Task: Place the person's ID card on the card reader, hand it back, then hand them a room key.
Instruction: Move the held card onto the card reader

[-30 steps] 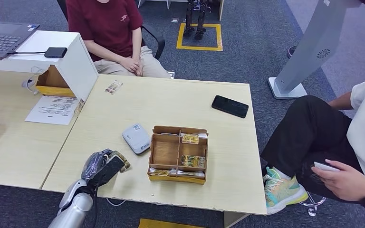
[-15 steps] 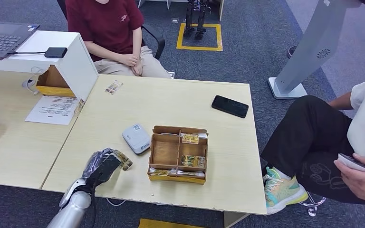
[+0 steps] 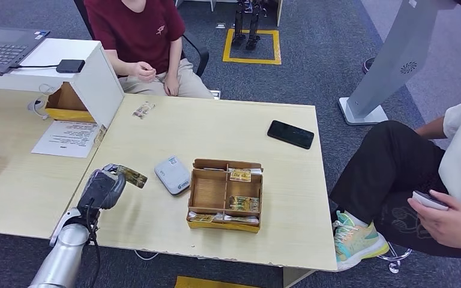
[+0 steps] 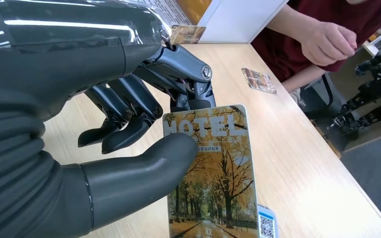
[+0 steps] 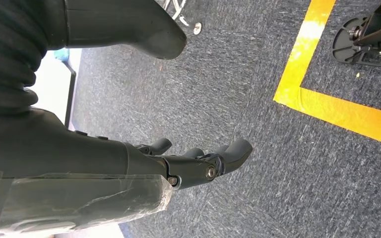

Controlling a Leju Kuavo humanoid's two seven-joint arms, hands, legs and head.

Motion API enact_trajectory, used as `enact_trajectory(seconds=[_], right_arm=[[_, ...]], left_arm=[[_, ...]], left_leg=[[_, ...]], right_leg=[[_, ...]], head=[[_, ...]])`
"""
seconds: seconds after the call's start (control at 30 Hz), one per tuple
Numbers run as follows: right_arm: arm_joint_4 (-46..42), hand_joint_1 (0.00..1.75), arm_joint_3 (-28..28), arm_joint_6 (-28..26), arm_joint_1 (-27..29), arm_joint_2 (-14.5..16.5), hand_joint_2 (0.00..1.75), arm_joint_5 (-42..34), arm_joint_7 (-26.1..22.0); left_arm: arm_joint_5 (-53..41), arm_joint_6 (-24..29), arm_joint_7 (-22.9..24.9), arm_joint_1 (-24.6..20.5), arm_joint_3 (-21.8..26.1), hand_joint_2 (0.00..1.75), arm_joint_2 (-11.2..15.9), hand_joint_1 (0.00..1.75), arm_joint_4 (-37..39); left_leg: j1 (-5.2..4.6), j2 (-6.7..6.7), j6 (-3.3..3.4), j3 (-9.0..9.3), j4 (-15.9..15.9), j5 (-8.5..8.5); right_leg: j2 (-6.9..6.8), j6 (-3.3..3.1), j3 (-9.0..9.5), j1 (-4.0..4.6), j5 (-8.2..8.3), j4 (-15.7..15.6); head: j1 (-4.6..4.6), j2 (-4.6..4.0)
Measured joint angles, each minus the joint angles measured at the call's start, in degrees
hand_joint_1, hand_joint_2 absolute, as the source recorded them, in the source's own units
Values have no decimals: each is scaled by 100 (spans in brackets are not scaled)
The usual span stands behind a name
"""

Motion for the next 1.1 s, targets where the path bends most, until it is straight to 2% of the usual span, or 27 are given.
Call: enact_trajectory(seconds=[0.27,1.1], right_arm=[[0,0,0,-3,-3,0,175,6,16],[0,0,0,-7,-4,0,175,7,26]], left_arm=[[-421,208,157,-57,-37,175,-64,175,95],[-461,232,160,-76,-119,175,-118,175,211]], left_leg=[[-1,1,0,0,1,0],[0,2,0,0,1,0]], right_leg=[[1,1,-2,0,1,-1],[1,1,-3,0,1,-1]], head=[[-1,0],[-1,0]])
